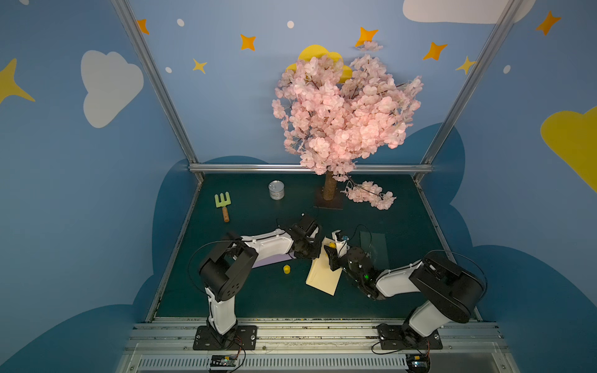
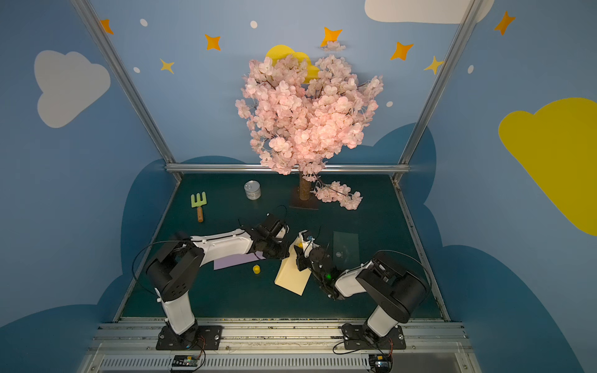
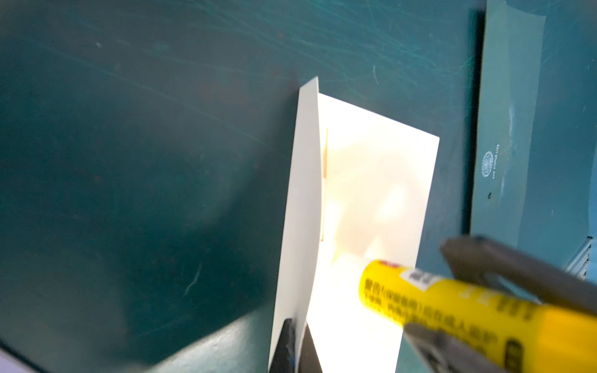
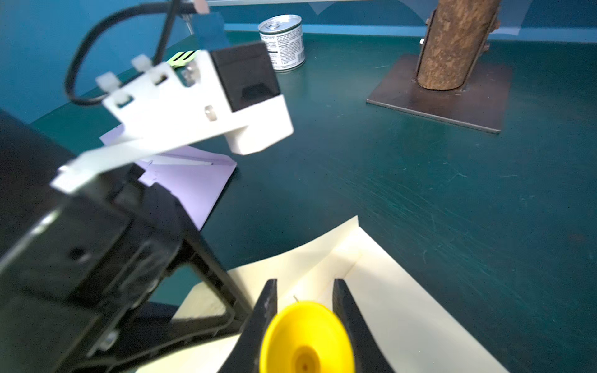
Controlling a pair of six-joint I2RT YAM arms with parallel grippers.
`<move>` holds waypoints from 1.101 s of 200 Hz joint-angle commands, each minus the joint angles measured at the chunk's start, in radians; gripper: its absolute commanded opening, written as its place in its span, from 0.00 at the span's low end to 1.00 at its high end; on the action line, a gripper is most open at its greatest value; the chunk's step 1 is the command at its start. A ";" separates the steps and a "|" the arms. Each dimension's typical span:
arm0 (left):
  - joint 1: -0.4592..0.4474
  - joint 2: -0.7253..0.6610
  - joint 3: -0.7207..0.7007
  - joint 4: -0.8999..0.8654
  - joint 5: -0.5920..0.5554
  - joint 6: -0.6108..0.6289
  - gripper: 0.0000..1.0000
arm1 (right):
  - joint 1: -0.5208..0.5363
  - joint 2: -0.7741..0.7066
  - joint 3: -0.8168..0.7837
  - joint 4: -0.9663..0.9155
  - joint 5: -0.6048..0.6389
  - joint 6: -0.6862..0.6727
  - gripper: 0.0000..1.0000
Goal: Seal the envelope with a glue stick
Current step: Apply the envelope at the center of the board.
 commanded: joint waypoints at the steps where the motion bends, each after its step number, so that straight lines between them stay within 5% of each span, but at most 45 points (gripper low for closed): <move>1: -0.006 0.027 0.021 -0.035 -0.005 0.018 0.03 | 0.025 -0.024 -0.052 -0.068 -0.078 0.014 0.00; 68: -0.005 0.028 0.023 -0.050 -0.008 0.027 0.03 | 0.077 -0.040 -0.076 -0.096 -0.107 0.085 0.00; 110: -0.005 0.030 0.022 -0.050 -0.005 0.030 0.03 | 0.010 0.010 -0.040 -0.107 -0.087 0.083 0.00; 181: -0.004 0.030 0.026 -0.065 -0.014 0.032 0.03 | -0.086 0.060 0.036 -0.131 -0.026 -0.027 0.00; 220: -0.005 0.034 0.033 -0.066 -0.012 0.032 0.03 | -0.037 0.060 0.019 -0.106 -0.060 -0.093 0.00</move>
